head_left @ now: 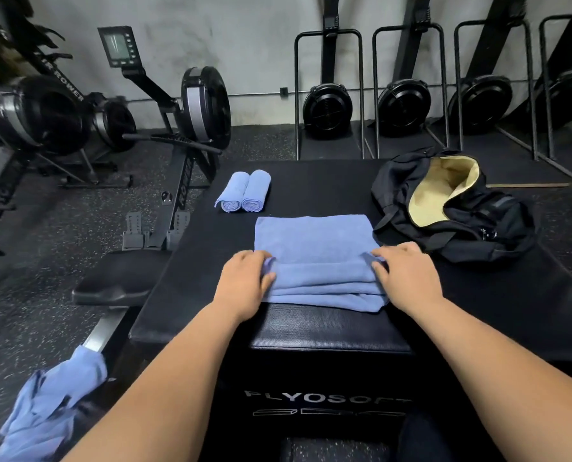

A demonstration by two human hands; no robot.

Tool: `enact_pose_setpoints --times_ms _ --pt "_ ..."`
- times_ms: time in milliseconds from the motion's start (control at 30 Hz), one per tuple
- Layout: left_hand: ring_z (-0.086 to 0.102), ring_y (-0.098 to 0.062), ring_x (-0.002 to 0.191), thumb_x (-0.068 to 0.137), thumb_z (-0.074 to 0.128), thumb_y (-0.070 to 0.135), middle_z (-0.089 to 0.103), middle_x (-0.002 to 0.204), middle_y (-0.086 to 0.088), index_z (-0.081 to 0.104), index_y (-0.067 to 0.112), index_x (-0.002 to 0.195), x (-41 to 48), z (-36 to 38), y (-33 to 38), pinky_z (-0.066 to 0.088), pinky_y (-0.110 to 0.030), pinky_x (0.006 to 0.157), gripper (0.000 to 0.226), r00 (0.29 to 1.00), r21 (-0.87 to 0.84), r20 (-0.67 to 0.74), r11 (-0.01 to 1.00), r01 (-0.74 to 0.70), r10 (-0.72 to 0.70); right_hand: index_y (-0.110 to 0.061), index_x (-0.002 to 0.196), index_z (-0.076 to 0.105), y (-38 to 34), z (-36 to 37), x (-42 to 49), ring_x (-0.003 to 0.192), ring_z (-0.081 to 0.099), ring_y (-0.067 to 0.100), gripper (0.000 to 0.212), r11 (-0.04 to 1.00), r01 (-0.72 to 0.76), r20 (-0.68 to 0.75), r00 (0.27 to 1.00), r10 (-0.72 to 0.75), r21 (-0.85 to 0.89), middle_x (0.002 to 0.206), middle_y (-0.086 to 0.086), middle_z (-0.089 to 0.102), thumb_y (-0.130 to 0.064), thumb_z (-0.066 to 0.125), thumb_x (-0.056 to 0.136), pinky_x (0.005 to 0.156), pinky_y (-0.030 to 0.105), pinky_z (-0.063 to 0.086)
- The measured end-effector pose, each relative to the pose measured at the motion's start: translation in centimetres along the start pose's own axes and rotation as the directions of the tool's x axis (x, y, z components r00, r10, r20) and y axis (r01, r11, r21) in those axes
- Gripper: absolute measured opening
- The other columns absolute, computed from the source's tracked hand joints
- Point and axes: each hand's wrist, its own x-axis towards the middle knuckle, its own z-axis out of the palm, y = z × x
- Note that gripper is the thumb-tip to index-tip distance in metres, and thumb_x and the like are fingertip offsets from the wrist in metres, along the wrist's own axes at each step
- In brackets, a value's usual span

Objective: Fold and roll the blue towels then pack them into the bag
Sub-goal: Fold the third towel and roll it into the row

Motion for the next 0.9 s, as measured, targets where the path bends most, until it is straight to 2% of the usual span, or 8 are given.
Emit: enact_pose_setpoints --times_ms 67,100,167,233,500,733,800,900 --pt "0.055 -0.033 0.12 0.095 0.067 0.033 0.062 0.118 -0.004 0.058 0.028 0.133 -0.6 1.2 -0.7 0.045 -0.043 0.105 0.039 0.997 0.063 0.071 0.998 -0.03 0.026 -0.025 0.119 0.072 0.2 1.3 -0.7 0.114 0.055 0.029 0.022 0.993 0.049 0.097 0.995 -0.039 -0.111 0.107 0.0 0.07 -0.029 0.065 0.098 0.083 0.042 0.049" --pt "0.053 -0.034 0.127 0.096 0.067 0.032 0.062 0.124 -0.006 0.057 0.029 0.137 -1.0 1.5 -0.7 0.043 -0.045 0.11 0.042 0.998 0.059 0.064 0.998 -0.016 0.012 -0.026 0.119 0.071 0.4 1.9 -1.2 0.113 0.056 0.029 0.022 0.992 0.057 0.085 0.995 -0.048 -0.108 0.108 -0.002 0.071 -0.028 0.065 0.098 0.081 0.042 0.049" --pt "0.044 -0.033 0.142 0.099 0.067 0.033 0.059 0.139 -0.011 0.058 0.027 0.143 -1.7 1.8 -0.8 0.034 -0.045 0.12 0.045 1.0 0.033 0.023 0.999 -0.001 0.0 -0.026 0.114 0.074 0.6 2.7 -2.2 0.106 0.059 0.031 0.021 0.998 0.038 -0.014 0.999 -0.039 -0.054 0.101 -0.003 0.072 -0.022 0.072 0.094 0.079 0.043 0.052" --pt "0.04 -0.03 0.145 0.101 0.065 0.037 0.057 0.143 -0.01 0.058 0.029 0.145 -2.3 1.8 -1.0 0.03 -0.043 0.122 0.046 1.0 0.032 0.002 0.999 -0.001 0.001 -0.025 0.108 0.075 0.6 3.0 -2.7 0.1 0.06 0.032 0.02 0.998 0.03 -0.085 0.996 -0.035 -0.057 0.093 -0.003 0.071 -0.018 0.077 0.089 0.078 0.044 0.052" --pt "0.052 -0.018 0.12 0.094 0.059 0.058 0.063 0.113 0.011 0.061 0.036 0.136 -4.7 0.6 -1.7 0.038 -0.038 0.112 0.047 0.996 0.072 -0.029 0.994 -0.08 0.082 -0.022 0.109 0.077 0.4 2.4 -5.2 0.096 0.055 0.029 0.017 0.996 0.059 -0.112 0.991 -0.067 -0.067 0.092 -0.007 0.074 -0.018 0.075 0.092 0.08 0.045 0.049" --pt "0.055 -0.014 0.103 0.096 0.054 0.063 0.061 0.098 0.011 0.065 0.036 0.128 -8.5 -1.2 -2.0 0.044 -0.037 0.104 0.043 0.992 0.052 -0.053 0.992 -0.114 0.117 -0.022 0.113 0.079 0.5 1.0 -9.1 0.098 0.053 0.026 0.024 0.994 0.107 -0.116 0.988 -0.106 0.001 0.099 -0.01 0.077 -0.021 0.079 0.089 0.087 0.046 0.049" --pt "0.054 -0.014 0.101 0.095 0.055 0.065 0.058 0.095 0.012 0.064 0.037 0.125 -9.5 -1.5 -2.1 0.043 -0.034 0.102 0.042 0.994 0.042 -0.041 0.994 -0.097 0.099 -0.022 0.113 0.079 0.1 0.2 -10.1 0.099 0.052 0.023 0.025 0.993 0.119 -0.116 0.987 -0.115 0.025 0.095 -0.015 0.07 -0.02 0.081 0.087 0.089 0.045 0.049" --pt "0.054 -0.014 0.098 0.092 0.053 0.069 0.058 0.093 0.015 0.061 0.042 0.117 -10.2 -2.3 -2.3 0.044 -0.032 0.098 0.038 0.996 0.048 0.011 0.995 -0.092 0.091 -0.019 0.11 0.081 -0.3 -1.0 -11.6 0.096 0.056 0.025 0.03 0.981 0.187 -0.141 0.974 -0.177 0.06 0.089 -0.03 0.047 -0.015 0.086 0.081 0.086 0.046 0.052"
